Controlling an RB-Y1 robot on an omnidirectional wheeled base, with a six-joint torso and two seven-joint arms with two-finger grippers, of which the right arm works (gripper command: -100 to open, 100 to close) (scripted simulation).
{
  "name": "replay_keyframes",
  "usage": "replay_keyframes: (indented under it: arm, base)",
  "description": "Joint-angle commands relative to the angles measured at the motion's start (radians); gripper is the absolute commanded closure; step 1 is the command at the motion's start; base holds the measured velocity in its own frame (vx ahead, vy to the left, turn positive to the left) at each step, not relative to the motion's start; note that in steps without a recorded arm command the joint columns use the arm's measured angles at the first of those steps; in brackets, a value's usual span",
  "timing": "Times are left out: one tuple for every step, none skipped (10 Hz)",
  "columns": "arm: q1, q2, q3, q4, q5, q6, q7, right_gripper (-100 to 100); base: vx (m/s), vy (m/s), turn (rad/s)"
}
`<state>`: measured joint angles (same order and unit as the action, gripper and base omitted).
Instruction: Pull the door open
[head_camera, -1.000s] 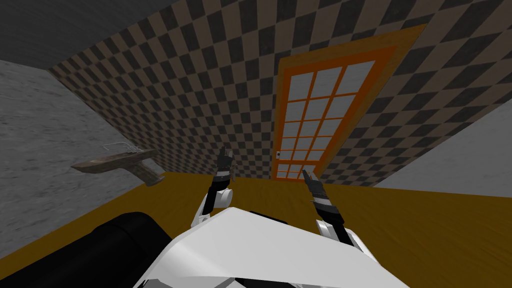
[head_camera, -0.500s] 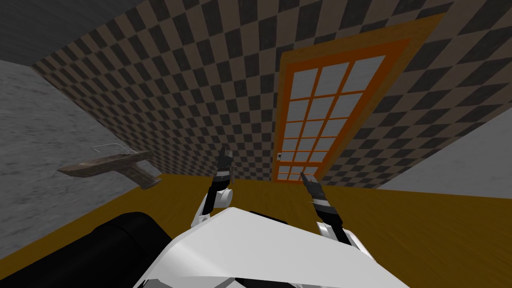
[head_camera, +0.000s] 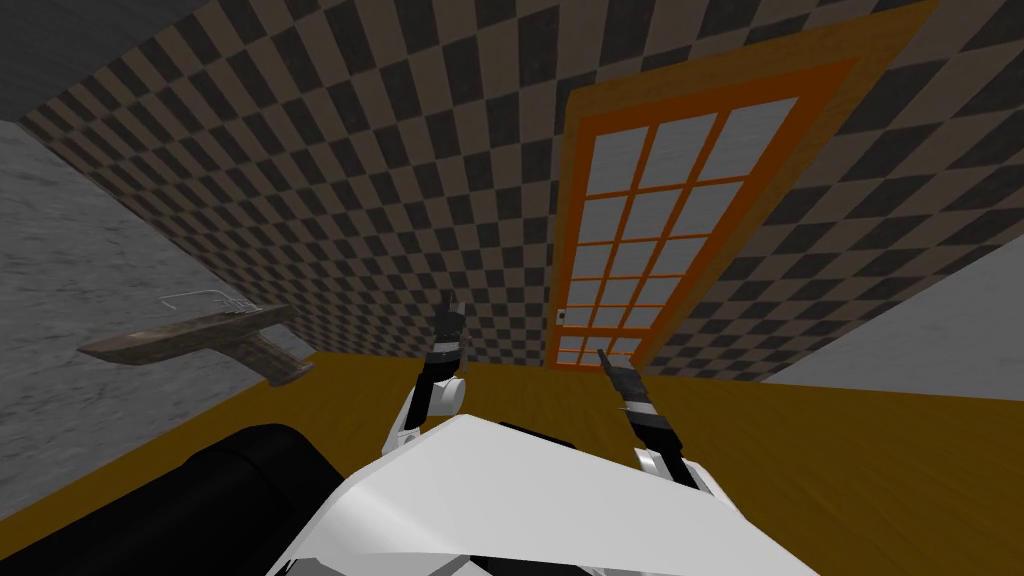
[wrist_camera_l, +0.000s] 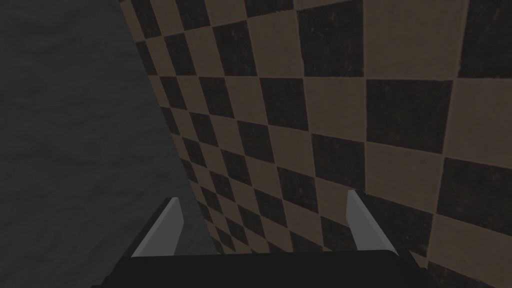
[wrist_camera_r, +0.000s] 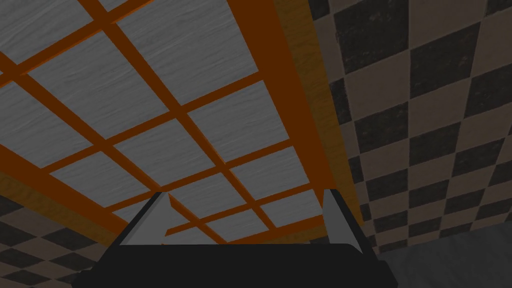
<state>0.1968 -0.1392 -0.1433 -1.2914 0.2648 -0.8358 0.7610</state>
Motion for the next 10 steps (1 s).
replay_keyframes:
  arm:
    - [-0.016,-0.001,-0.007,0.048,0.014,-0.012,0.028,-100]
    - [-0.023,-0.003,-0.011,0.071,0.022,-0.017,0.042,-100]
    - [-0.037,-0.005,-0.018,0.114,0.037,-0.026,0.067,-100]
    - [-0.044,-0.006,-0.022,0.136,0.044,-0.030,0.080,-100]
    - [-0.051,-0.007,-0.026,0.158,0.052,-0.035,0.093,-100]
    - [-0.058,-0.008,-0.029,0.179,0.059,-0.039,0.105,-100]
    - [-0.065,-0.009,-0.033,0.201,0.067,-0.044,0.118,-100]
    - [-0.071,-0.010,-0.036,0.221,0.073,-0.048,0.130,-100]
    - [-0.077,-0.011,-0.040,0.240,0.080,-0.052,0.141,-100]
    - [-0.083,-0.012,-0.043,0.260,0.087,-0.056,0.153,-100]
  base:
    - [0.131,0.019,-0.016]
    - [0.115,0.027,-0.006]
    - [0.140,0.040,-0.025]
    - [0.132,0.051,-0.015]
    - [0.118,0.052,-0.012]
    - [0.105,0.041,-0.014]
    - [0.099,0.038,-0.012]
    - [0.099,0.043,-0.011]
    - [0.088,0.027,-0.014]
    - [0.079,0.029,-0.008]
